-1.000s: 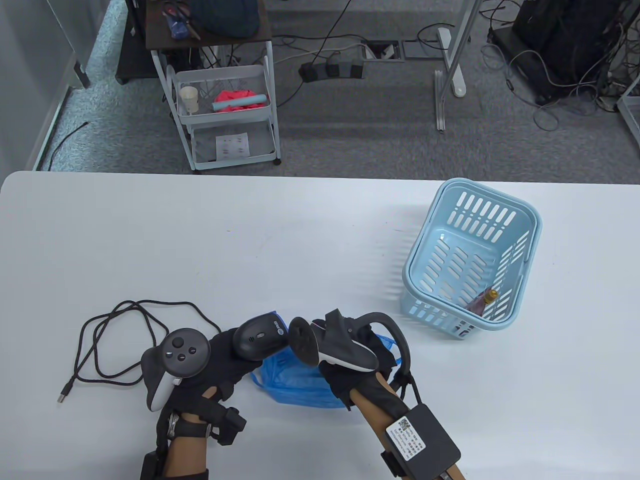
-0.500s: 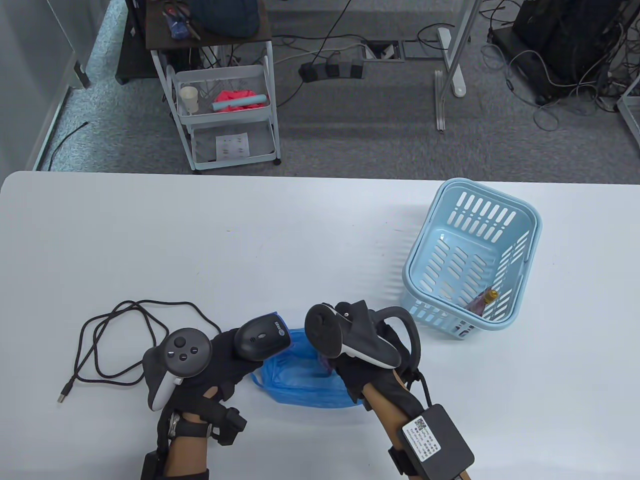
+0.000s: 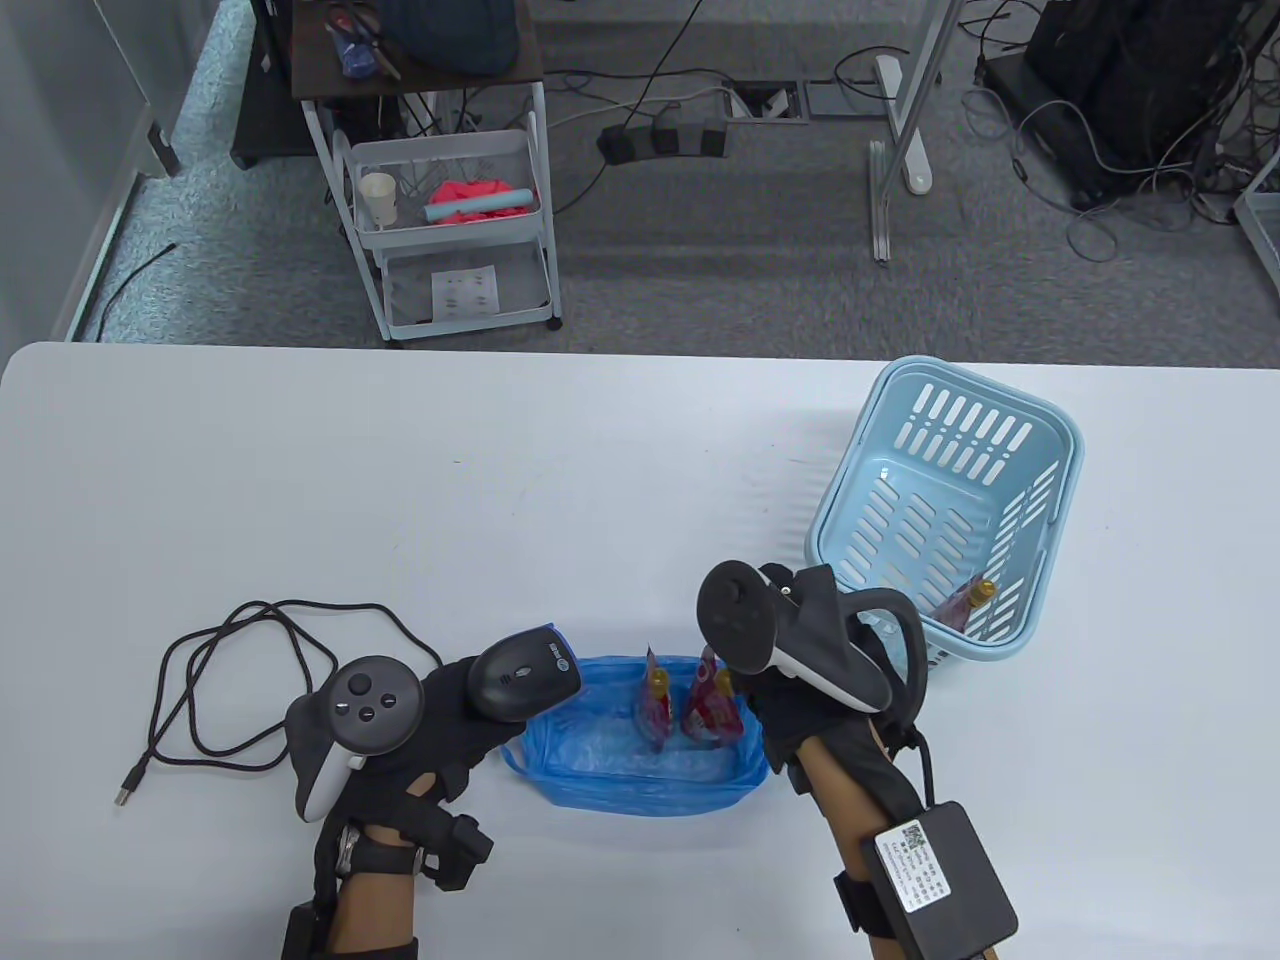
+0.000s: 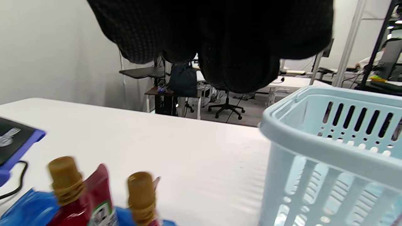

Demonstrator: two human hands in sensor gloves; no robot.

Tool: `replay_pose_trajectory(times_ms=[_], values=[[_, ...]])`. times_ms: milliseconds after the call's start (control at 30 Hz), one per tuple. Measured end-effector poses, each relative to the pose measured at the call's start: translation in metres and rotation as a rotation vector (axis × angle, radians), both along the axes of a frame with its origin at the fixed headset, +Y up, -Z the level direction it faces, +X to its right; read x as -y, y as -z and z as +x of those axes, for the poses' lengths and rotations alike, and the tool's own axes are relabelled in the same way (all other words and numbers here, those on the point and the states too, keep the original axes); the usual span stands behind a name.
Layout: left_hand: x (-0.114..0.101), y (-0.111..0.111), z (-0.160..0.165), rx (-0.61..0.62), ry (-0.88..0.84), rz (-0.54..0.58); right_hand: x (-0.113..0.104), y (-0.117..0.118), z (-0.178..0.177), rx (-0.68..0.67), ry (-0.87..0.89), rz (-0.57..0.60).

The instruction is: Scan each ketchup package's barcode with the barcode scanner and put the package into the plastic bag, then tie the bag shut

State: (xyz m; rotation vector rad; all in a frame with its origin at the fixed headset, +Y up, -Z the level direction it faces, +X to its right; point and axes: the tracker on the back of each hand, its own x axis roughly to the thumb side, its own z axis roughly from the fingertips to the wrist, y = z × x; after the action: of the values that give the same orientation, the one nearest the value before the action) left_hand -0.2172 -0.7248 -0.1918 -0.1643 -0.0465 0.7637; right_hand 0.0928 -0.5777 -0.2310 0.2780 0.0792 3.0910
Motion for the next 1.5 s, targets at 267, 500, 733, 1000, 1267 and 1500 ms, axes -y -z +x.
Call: replay_pose_trajectory(times_ms=[267,500,733,1000,1267,1500], values=[[0.0,0.0,0.0,-0.003,0.006,0.007,-0.003,0.015,0.062,0.205,-0.019,-0.012],[0.0,0.0,0.0,-0.005,0.012,0.006,0.005,0.026,0.112,0.385,0.026,-0.031],[0.0,0.0,0.0,-0.005,0.026,0.005,0.022,0.035,0.143,0.515,0.009,-0.101],[0.002,0.0,0.002,-0.005,0.053,-0.004,0.041,0.046,0.148,0.575,-0.045,-0.182],[0.002,0.0,0.002,-0.01,0.069,-0.007,0.049,0.058,0.147,0.6,-0.114,-0.194],[0.002,0.001,0.003,-0.01,0.079,-0.012,0.054,0.065,0.146,0.605,-0.131,-0.2]])
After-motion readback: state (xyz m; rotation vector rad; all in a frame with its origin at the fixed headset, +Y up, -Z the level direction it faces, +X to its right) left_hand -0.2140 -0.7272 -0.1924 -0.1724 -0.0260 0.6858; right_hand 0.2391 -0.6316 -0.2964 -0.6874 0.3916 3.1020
